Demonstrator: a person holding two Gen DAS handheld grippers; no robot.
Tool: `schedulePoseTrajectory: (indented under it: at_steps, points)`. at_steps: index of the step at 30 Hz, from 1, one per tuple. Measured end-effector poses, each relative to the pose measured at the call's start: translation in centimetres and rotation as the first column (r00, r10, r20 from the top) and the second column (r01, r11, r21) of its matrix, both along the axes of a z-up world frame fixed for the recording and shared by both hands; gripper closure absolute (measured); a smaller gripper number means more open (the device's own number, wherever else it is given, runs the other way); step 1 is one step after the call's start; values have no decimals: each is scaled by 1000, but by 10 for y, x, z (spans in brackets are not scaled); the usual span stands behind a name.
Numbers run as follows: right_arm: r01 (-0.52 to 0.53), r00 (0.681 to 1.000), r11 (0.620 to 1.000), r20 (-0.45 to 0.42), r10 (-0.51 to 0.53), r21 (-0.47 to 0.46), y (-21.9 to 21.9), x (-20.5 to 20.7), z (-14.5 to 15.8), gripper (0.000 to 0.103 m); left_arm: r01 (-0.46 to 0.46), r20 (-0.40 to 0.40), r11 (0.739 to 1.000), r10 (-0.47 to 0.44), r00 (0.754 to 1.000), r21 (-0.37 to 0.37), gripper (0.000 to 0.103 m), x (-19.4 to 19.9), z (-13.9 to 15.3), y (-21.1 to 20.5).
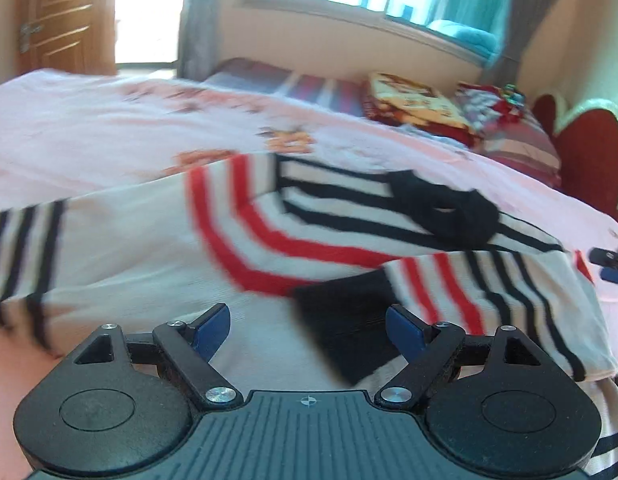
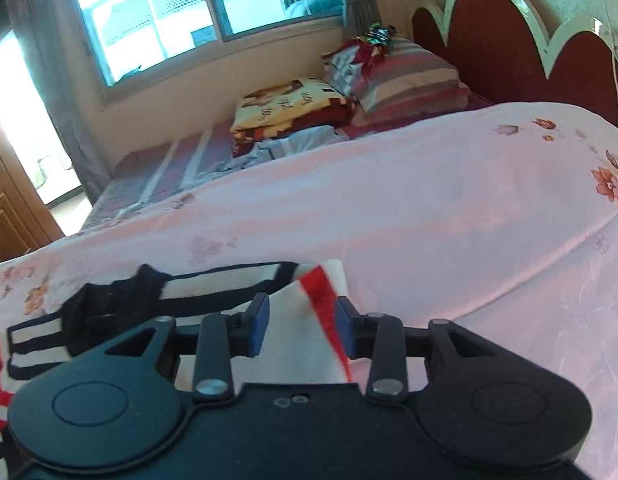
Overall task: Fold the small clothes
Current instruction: 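Grasp the other sleeve's black cuff with the left gripper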
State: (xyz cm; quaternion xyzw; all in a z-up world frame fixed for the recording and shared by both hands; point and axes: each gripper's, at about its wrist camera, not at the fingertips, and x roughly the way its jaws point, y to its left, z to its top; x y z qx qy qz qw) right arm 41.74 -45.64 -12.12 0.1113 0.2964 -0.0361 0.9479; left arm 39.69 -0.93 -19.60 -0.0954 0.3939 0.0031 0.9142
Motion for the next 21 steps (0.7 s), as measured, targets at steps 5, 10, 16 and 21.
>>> schedulePoseTrajectory:
  at_steps: [5, 10, 16, 21]
  points:
    - [-180, 984, 983, -4, 180, 19, 63, -24, -1, 53, -213, -46, 977, 212, 976, -20, 19, -36, -1, 73]
    - [-322, 946, 947, -44, 322, -6, 133, -38, -13, 52, -424, -81, 898, 417, 905, -117, 18, -78, -12, 153]
    - [-417, 907, 908, -72, 414, -33, 191, -58, -22, 49, -581, -93, 764, 581, 809, -281, 17, -113, -35, 230]
    - [-431, 901, 901, -79, 426, -59, 218, -62, -24, 46, -583, -75, 700, 611, 788, -413, 17, -107, -53, 266]
